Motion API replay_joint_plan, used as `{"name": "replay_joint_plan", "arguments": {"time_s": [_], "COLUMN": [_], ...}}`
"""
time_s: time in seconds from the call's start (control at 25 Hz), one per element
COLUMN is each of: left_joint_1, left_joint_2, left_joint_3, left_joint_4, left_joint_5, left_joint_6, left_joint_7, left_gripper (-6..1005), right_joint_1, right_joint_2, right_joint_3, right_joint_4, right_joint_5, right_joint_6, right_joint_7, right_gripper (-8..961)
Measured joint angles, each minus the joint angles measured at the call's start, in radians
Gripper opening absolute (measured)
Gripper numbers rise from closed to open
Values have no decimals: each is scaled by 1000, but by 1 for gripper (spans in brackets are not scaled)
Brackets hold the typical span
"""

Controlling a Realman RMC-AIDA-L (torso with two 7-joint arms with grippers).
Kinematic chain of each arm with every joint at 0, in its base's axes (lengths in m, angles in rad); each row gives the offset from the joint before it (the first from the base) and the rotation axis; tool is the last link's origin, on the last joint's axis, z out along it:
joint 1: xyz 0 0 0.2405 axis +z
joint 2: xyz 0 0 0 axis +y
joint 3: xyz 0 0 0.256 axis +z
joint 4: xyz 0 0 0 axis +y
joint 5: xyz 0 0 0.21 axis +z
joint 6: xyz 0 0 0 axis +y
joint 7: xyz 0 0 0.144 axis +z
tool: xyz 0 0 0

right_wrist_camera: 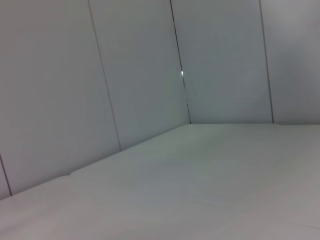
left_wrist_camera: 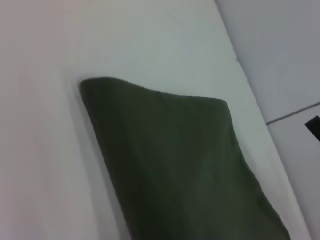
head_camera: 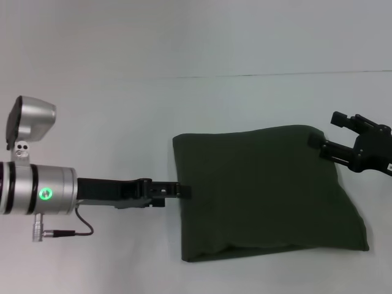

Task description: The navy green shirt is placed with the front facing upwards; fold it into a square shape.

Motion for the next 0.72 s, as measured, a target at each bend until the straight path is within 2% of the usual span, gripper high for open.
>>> {"name": "replay_joint_plan", "arguments": {"time_s": [0.28, 0.72], "left_joint_1": [-28, -63], "left_joint_2": [3, -21], "left_joint_3": [2, 4], "left_joint_4": [-35, -64], "left_joint_5": [54, 103], "left_joint_6": [-27, -60], "left_joint_7": [-109, -132], "left_gripper": [829, 814], "right_joint_1": [2, 4], "right_joint_2": [0, -1], "right_joint_3": [3, 5], "right_joint_4": [-1, -6], "right_joint_5": [0, 0], "right_joint_6": [2, 2], "right_joint_7": [-1, -1], "right_gripper": [887, 886]}}
